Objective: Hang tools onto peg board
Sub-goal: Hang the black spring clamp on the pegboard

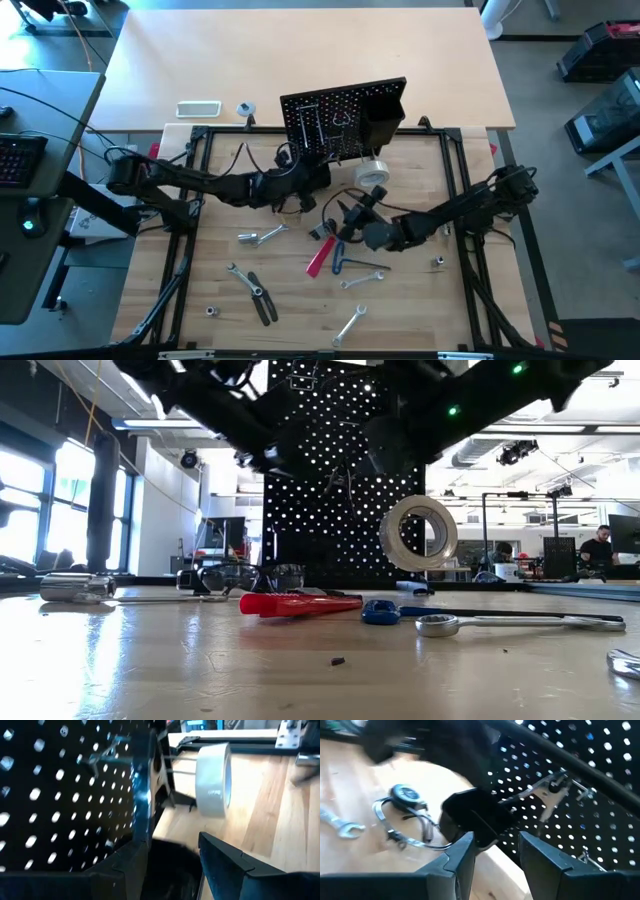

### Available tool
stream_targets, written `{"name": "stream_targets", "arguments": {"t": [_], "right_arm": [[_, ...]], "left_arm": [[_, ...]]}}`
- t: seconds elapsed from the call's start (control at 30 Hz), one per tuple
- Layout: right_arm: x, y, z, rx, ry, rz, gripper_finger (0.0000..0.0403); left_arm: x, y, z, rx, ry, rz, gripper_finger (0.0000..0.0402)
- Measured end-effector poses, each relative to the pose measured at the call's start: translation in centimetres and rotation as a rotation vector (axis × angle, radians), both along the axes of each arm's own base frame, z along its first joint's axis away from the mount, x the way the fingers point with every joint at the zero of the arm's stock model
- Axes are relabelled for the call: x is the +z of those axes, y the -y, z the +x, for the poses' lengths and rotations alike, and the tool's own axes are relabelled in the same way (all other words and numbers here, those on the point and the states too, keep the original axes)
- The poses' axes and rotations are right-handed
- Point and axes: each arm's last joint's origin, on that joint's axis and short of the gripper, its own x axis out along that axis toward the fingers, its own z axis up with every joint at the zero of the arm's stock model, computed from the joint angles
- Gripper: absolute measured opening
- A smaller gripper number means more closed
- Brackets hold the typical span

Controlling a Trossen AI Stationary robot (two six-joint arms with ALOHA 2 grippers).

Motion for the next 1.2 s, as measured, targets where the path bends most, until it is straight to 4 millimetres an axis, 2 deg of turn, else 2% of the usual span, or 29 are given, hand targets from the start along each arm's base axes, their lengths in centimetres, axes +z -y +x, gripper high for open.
{"name": "stream_targets", "arguments": {"t": [0.13, 0.37, 0.53, 0.8, 1.07, 1.2], "right_arm": [[0.1, 1.3, 0.3, -0.026, 0.021, 0.015, 0.0145], [0.7, 3.8, 1.1, -0.046, 0.051, 0.026, 0.0145], [1.6, 5.6, 1.9, -0.074, 0.036, 0.060, 0.0145], [2.6, 7.8, 2.7, -0.128, 0.001, 0.127, 0.0145], [1.3, 9.2, 3.2, -0.128, 0.001, 0.218, 0.0144], [0.7, 9.3, 3.4, -0.147, 0.000, 0.210, 0.0127]], "left_arm": [[-0.5, 0.4, -2.1, -0.001, 0.019, -0.014, 0.0168], [-0.7, 0.8, -6.3, -0.009, 0.164, -0.014, 0.0168], [-0.9, 0.9, -8.5, -0.008, 0.225, -0.016, 0.0168], [-1.0, 0.9, -9.6, -0.014, 0.245, -0.020, 0.0168], [-1.3, 1.0, -9.8, -0.019, 0.234, -0.021, 0.0168], [-1.3, 1.0, -9.7, -0.038, 0.234, -0.028, 0.0168]]}}
